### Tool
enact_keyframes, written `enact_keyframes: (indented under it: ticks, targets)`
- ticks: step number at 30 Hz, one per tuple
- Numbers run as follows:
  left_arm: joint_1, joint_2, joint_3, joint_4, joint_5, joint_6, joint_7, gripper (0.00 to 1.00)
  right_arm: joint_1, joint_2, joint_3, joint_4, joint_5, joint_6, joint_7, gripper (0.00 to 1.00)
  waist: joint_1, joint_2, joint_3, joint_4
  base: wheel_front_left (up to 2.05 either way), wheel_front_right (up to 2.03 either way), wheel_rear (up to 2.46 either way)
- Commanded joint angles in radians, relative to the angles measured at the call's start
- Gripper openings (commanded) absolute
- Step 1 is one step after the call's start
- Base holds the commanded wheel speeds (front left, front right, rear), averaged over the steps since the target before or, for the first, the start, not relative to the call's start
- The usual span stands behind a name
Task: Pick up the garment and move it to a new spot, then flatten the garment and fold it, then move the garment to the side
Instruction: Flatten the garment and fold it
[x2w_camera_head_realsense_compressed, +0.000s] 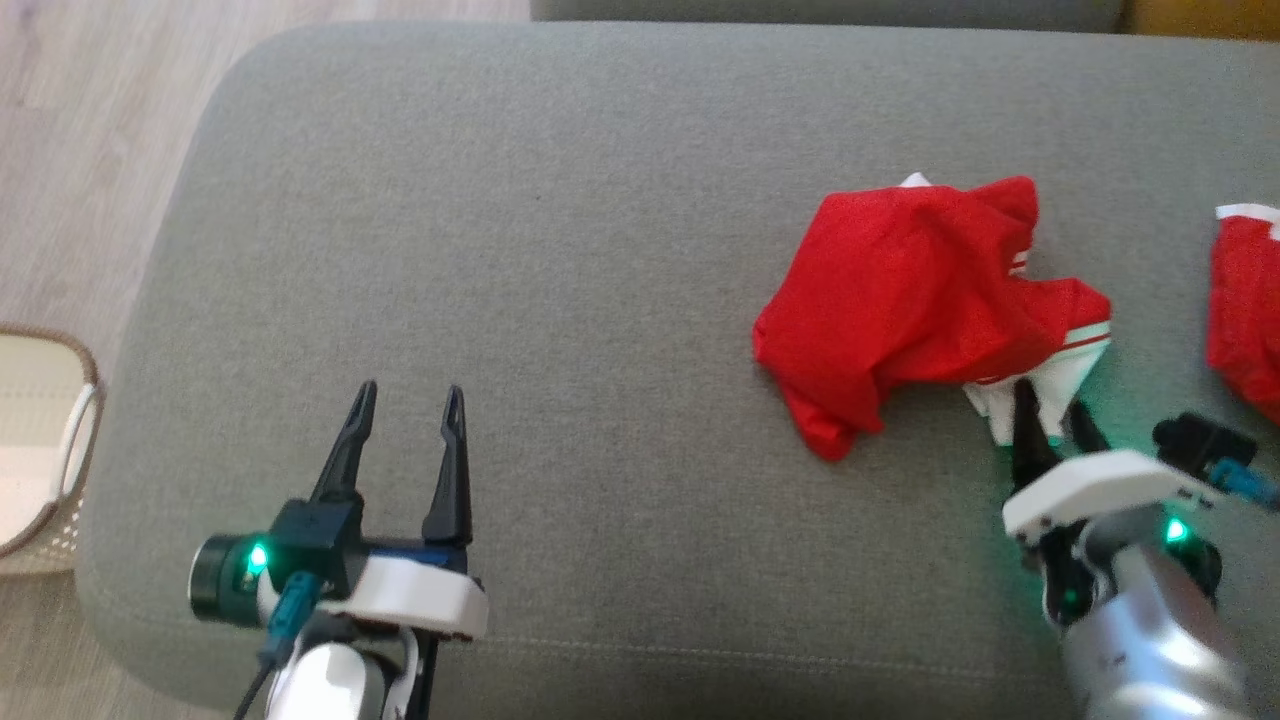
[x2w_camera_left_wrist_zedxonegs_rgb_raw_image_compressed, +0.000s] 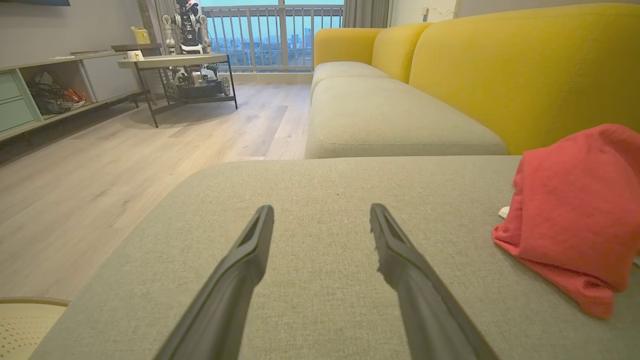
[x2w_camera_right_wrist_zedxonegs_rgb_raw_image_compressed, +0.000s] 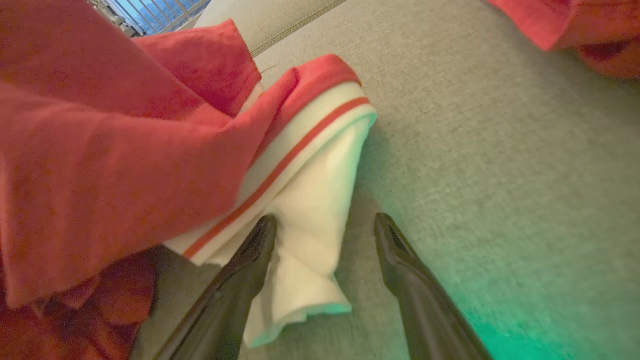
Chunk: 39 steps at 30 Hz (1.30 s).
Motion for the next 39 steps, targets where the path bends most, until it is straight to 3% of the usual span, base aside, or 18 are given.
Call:
enact_keyframes:
  ticks: [1,5,7,11,18,28,34,39]
  targets:
    - [-0.057,-0.002,0.025,-0.029,0.005,-0.002,-0.012,1.00,-0.058,-0.005,0.013,0.008,0.007,0.000,-0.011,1.00,-0.0001,0.0000,0.013,0.013,0.00,0.00,0.00]
    - [-0.070,-0.002,0.019,-0.028,0.002,0.000,-0.012,1.00,-0.120,-0.005,-0.003,0.094,0.052,0.000,-0.012,1.00,-0.0001,0.0000,0.027,0.029,0.00,0.00,0.00]
    - [-0.074,-0.002,0.017,-0.027,0.002,0.001,-0.012,1.00,-0.137,-0.005,0.009,0.117,0.073,0.000,-0.012,0.00,-0.0001,0.0000,0.030,0.034,0.00,0.00,0.00]
    - [-0.079,-0.003,0.017,-0.024,0.002,0.003,-0.012,1.00,-0.146,-0.005,-0.009,0.071,0.118,0.000,-0.012,0.00,-0.0001,0.0000,0.030,0.040,0.00,0.00,0.00]
    - [-0.069,-0.003,0.012,-0.014,-0.003,0.009,-0.012,1.00,-0.144,-0.005,-0.194,-0.139,0.141,0.000,-0.012,0.00,-0.0001,0.0000,-0.022,0.038,0.00,0.00,0.00]
    - [-0.028,-0.003,-0.004,-0.009,-0.028,0.022,-0.012,1.00,-0.352,-0.005,-0.342,-0.334,0.022,0.000,-0.001,0.00,-0.0001,0.0000,-0.112,0.065,0.00,0.00,0.00]
    - [-0.016,-0.003,-0.005,-0.017,-0.045,0.024,-0.012,1.00,-0.467,-0.005,-0.181,-0.474,-0.004,0.000,0.085,0.00,-0.0001,0.0000,-0.129,0.107,0.00,0.00,0.00]
    - [-0.016,-0.003,-0.015,-0.017,-0.053,0.024,-0.012,1.00,-0.461,-0.005,0.069,-0.489,0.020,0.000,0.118,0.00,-0.0001,0.0000,-0.116,0.151,0.00,0.00,0.00]
